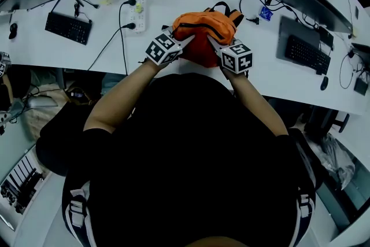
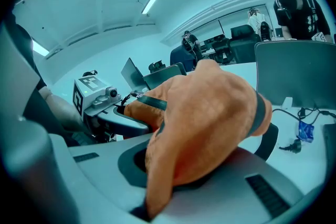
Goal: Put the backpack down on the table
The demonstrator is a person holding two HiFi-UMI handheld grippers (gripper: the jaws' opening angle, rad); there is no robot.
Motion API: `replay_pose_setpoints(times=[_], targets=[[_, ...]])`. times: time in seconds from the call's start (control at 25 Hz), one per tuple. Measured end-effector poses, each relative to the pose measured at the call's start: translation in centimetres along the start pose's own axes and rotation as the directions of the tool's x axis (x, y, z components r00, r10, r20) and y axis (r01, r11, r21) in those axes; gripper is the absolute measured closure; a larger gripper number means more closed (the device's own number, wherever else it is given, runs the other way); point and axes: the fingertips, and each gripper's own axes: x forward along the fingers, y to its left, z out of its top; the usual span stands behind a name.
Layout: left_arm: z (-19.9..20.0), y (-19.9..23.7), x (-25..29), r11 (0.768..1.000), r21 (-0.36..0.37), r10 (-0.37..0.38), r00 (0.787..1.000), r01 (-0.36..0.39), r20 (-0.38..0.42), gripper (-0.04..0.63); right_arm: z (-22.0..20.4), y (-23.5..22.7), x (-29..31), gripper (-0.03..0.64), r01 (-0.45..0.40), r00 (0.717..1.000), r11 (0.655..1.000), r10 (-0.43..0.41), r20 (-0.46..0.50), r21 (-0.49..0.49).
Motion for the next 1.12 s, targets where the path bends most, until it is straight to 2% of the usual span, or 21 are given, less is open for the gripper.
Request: replay_pose_setpoints(times=[0.72, 1.12], targets=[[-1.3, 2.7, 2.6, 0.998, -0.068, -0.002, 0.999, -0.002, -0.048, 0.554, -0.8, -3.5, 2.8, 0.588, -0.009, 0.999, 1.0, 0.009, -0.031, 0.024], [-2.1, 4.2, 3.8, 0.998, -0.064, 0.009, 0.998, -0.014, -0.068, 0.554, -1.2, -4.9, 4.2, 0.586, 0.011, 0.999, 0.999, -0.009, -0.053, 0.035]])
